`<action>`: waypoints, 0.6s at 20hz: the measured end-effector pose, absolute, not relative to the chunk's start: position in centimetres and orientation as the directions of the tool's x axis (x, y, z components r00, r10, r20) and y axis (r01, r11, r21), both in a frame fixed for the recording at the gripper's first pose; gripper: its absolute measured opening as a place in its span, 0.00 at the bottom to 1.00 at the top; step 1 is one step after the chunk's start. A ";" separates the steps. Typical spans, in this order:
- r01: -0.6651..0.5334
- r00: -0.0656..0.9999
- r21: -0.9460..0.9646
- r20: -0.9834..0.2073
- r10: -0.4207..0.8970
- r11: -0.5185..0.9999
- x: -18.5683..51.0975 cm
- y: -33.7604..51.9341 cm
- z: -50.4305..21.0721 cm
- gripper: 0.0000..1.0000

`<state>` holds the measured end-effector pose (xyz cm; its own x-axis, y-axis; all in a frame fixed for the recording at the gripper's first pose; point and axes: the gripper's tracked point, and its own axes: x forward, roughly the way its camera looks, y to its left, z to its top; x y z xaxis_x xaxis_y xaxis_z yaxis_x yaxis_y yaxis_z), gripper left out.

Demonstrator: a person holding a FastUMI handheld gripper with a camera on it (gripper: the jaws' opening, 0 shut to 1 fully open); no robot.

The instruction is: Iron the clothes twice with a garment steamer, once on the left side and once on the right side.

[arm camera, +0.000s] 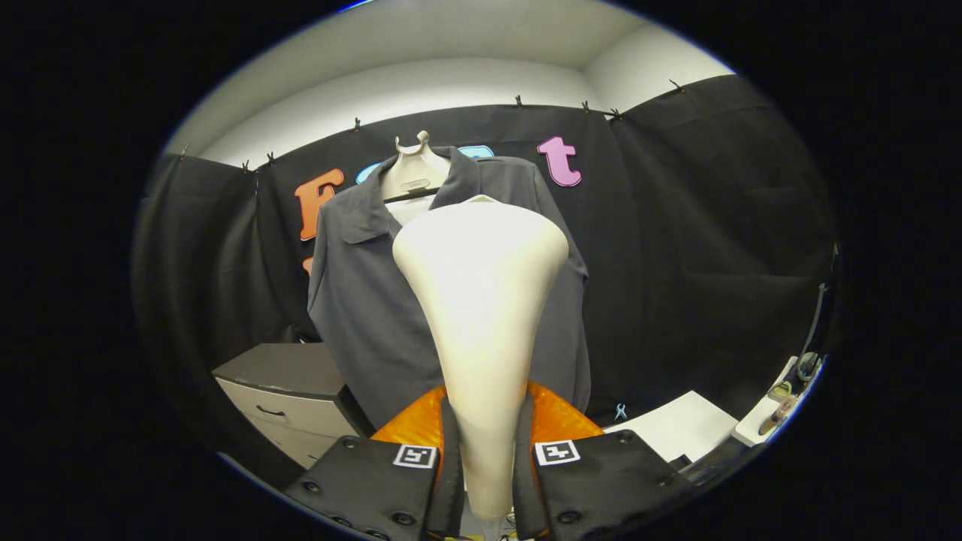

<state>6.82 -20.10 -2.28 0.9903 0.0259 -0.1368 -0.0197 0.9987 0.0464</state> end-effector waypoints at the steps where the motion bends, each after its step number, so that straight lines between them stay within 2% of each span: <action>1: -0.022 0.989 0.039 -0.142 0.027 0.999 7.0 -20.0 -2.5 0.34; 12: 0.042 0.992 0.023 -0.121 -0.039 0.999 4.4 -22.7 -1.7 0.34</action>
<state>4.43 -22.68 -1.70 0.9919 -0.0393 -0.1207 0.0423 0.9988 0.0226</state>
